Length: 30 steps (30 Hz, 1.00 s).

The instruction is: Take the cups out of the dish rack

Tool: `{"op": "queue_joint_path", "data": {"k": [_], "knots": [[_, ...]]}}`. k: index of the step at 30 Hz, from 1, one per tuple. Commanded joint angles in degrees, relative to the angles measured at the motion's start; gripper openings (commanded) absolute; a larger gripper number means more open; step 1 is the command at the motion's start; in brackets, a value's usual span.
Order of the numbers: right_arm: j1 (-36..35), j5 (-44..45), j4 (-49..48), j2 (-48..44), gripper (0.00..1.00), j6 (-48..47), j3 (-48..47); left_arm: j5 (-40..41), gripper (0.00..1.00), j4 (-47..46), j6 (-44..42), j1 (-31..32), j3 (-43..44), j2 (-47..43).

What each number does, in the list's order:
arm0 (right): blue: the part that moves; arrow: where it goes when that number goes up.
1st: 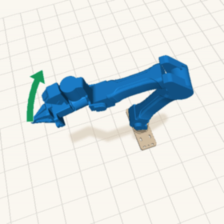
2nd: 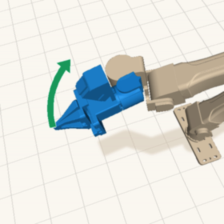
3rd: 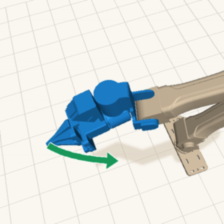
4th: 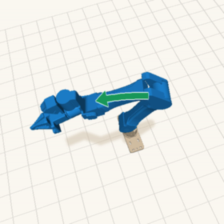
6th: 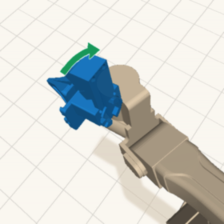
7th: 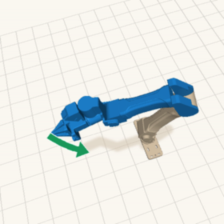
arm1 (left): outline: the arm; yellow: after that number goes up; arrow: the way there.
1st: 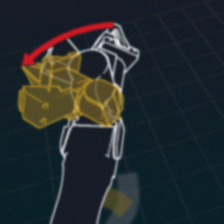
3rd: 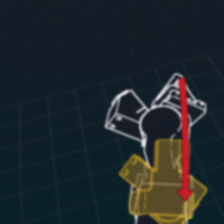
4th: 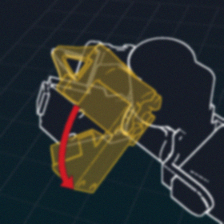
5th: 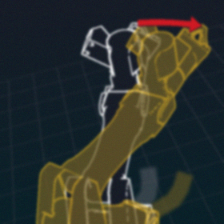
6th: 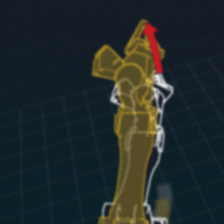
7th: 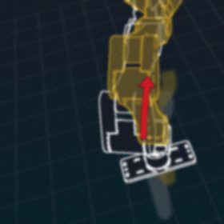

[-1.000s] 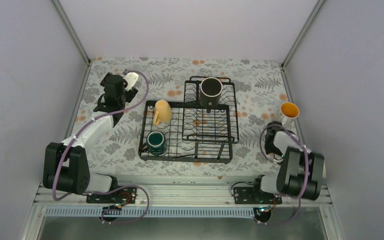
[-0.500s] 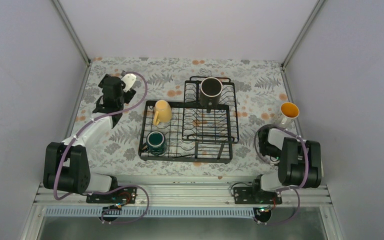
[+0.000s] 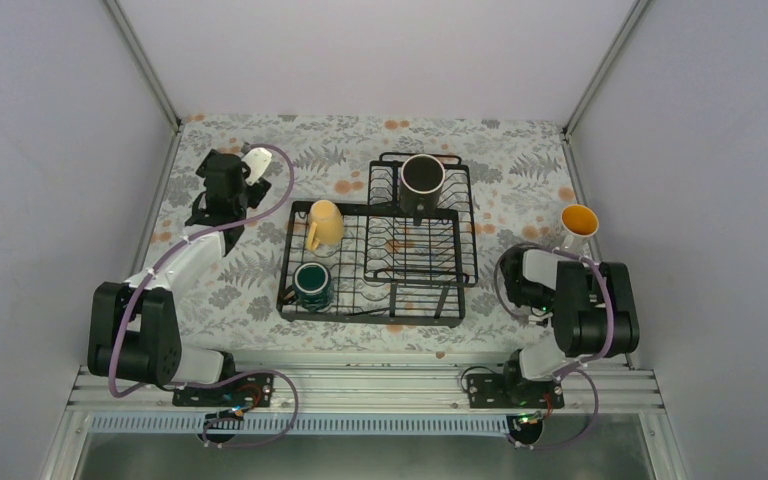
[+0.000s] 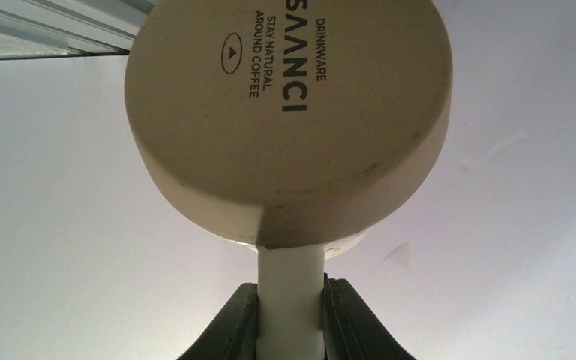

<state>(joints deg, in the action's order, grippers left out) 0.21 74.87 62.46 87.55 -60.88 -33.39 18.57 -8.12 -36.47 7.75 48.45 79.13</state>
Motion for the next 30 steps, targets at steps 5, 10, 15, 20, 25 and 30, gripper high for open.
{"op": "queue_joint_path", "data": {"k": [5,10,15,20,25,30], "knots": [[-2.02,-0.92,1.44,4.44,0.04,4.12,-3.12,-0.46,1.00,-1.15,-0.02,-0.41,-0.27,0.12],[-4.34,-3.54,2.00,6.14,0.11,6.92,-4.55,-0.27,1.00,-0.76,-0.07,-0.42,0.32,0.25],[-6.16,-8.08,11.12,12.77,0.22,21.58,-9.17,-0.14,1.00,-0.69,-0.21,-0.37,0.82,0.87],[-8.36,-9.77,11.20,11.61,0.41,21.40,-9.90,-0.20,1.00,-0.13,-0.14,-0.37,1.47,0.76],[-8.94,-9.97,11.10,11.29,0.49,21.40,-10.57,-0.04,1.00,0.07,-0.37,-0.38,1.35,0.47],[-9.29,-10.36,11.16,11.01,0.60,21.29,-11.98,-0.02,1.00,0.12,-0.60,-0.37,0.99,0.03]]}}
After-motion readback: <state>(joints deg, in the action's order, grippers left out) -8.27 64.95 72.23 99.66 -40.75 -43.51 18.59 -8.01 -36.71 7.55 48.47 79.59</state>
